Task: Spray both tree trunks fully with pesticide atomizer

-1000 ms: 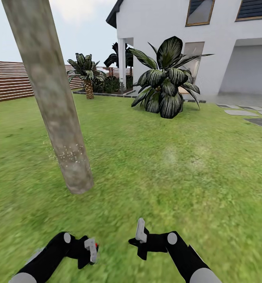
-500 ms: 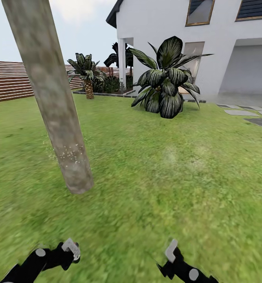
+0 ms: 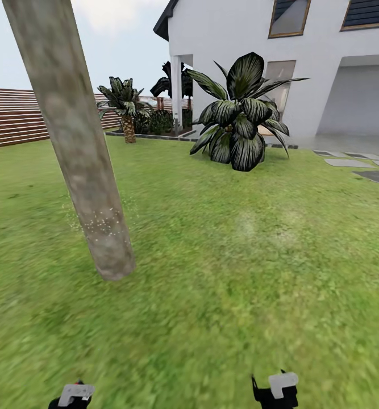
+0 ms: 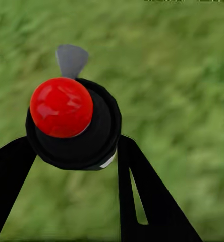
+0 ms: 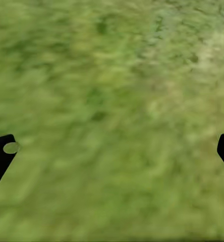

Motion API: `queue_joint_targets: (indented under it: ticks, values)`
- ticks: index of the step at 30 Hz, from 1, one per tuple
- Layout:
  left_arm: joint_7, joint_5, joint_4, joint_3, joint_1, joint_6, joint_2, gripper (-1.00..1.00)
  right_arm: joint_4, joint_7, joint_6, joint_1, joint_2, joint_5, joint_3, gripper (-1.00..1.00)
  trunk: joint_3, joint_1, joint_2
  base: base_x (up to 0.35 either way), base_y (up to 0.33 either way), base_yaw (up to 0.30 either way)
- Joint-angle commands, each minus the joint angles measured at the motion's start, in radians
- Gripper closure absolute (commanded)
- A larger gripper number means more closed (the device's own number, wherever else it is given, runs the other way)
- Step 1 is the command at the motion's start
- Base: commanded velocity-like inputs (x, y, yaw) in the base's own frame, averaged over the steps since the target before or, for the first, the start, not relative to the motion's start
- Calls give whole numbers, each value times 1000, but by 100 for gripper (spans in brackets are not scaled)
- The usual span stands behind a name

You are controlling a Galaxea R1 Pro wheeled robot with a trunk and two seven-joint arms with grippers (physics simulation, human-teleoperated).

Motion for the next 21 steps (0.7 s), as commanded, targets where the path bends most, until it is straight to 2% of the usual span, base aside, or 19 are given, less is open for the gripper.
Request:
queue_joint_targets:
  ticks: [1,3,6,9,10,11,13,14,21]
  values:
    - [-6,14,2,5,0,-3,0,100,2,-10,0,0,0,7,5,-100,-1,0,0,0,0,0]
    - [-6,66,3,5,1,-4,-1,100,2,-10,-1,0,7,5,5,-100,-1,0,0,0,0,0]
    - [-8,108,3,5,3,-5,0,100,3,-11,-1,0,15,2,3,-100,-1,0,0,0,0,0]
    - [-11,114,2,5,18,-9,1,100,2,-11,-1,1,15,1,2,-100,-1,0,0,0,0,-93]
    - [-15,109,2,4,19,-8,-1,100,1,-11,-1,1,15,-17,-13,-100,-1,0,0,0,0,-298]
    - [-14,109,3,4,19,-8,-2,100,1,-11,0,0,15,-58,-44,-100,-1,0,0,0,0,-299]
    - [-11,112,3,3,19,-8,-4,100,1,-10,0,0,13,-103,-70,-100,-1,0,0,0,0,-300]
    - [-10,113,3,3,19,-8,-4,100,1,-10,0,1,13,-112,-75,-100,-1,0,0,-27,0,-300]
    - [-10,116,3,3,29,-9,-4,100,1,-7,-1,1,15,-129,-83,-100,-1,0,0,-268,0,-300]
